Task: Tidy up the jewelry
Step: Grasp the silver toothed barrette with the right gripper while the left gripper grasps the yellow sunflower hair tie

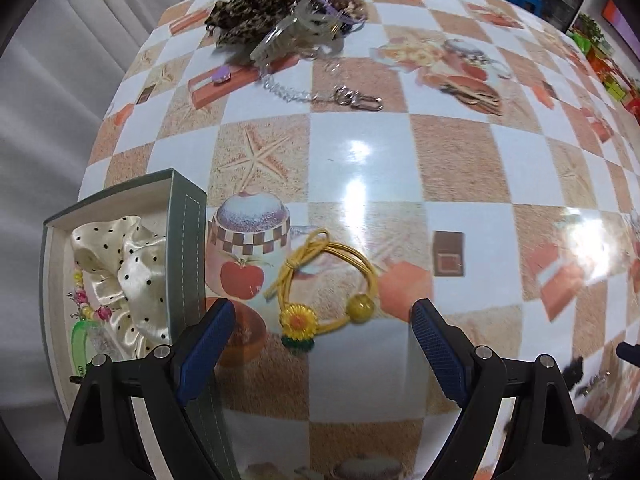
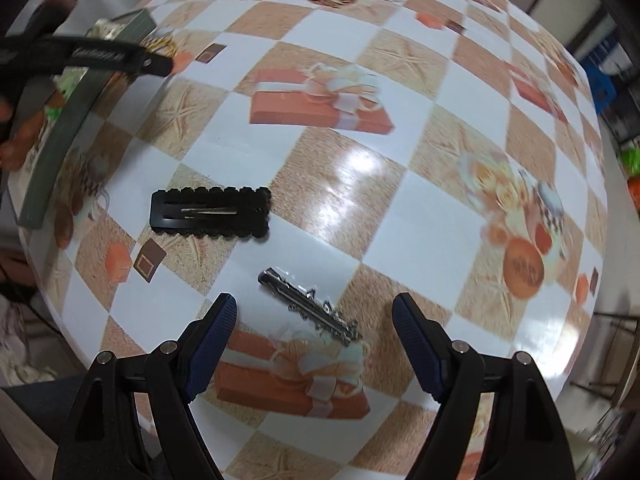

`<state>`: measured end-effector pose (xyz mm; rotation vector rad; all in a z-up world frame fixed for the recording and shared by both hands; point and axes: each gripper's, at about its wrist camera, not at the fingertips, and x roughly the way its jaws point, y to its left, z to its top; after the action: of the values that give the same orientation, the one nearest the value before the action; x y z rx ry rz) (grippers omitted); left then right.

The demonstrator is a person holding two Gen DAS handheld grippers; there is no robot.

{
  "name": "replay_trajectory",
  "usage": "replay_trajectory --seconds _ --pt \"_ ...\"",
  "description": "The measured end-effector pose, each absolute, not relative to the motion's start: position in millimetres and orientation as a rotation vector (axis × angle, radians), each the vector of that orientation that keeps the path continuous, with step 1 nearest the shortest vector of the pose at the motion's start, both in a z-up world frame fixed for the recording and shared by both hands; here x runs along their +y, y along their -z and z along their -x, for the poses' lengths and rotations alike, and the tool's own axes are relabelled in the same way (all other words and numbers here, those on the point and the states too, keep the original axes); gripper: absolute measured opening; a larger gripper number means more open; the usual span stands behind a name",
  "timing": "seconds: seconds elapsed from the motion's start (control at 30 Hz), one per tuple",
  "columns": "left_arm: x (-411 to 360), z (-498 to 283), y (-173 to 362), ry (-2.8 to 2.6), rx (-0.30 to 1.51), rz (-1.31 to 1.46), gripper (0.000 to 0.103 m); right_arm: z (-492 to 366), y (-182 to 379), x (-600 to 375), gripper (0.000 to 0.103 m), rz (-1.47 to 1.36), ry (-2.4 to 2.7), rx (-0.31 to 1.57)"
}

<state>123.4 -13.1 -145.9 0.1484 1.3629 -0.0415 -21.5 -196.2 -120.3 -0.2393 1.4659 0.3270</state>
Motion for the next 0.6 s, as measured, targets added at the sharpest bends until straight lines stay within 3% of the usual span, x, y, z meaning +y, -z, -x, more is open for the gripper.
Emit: replay_trajectory --seconds 0.17,0.23,0.37,0.43,0.5,0.6 --pt "-10 -130 149 0.066 1.367 -0.102 0.094 18 128 -194 0.077 0.247 -0.337 1.472" --pt "-11 -130 149 0.092 1.368 -0.083 0.087 18 128 -194 0.075 0.246 -0.338 1.466" --pt "-22 -127 144 0.139 1.355 -0.104 0.063 19 128 -193 0.062 0.269 -0.345 1.451" --pt "-27 -125 143 0.158 1.354 -0.113 0.049 18 126 -188 0.050 0.274 -0.345 1.448" --pt "-31 -123 141 0.176 1.357 -0.117 0.029 17 125 -184 0.037 0.267 -0.338 1.449" --pt "-33 -120 140 0.210 1.375 -0.089 0.009 12 126 -175 0.022 0.250 -0.311 1.460"
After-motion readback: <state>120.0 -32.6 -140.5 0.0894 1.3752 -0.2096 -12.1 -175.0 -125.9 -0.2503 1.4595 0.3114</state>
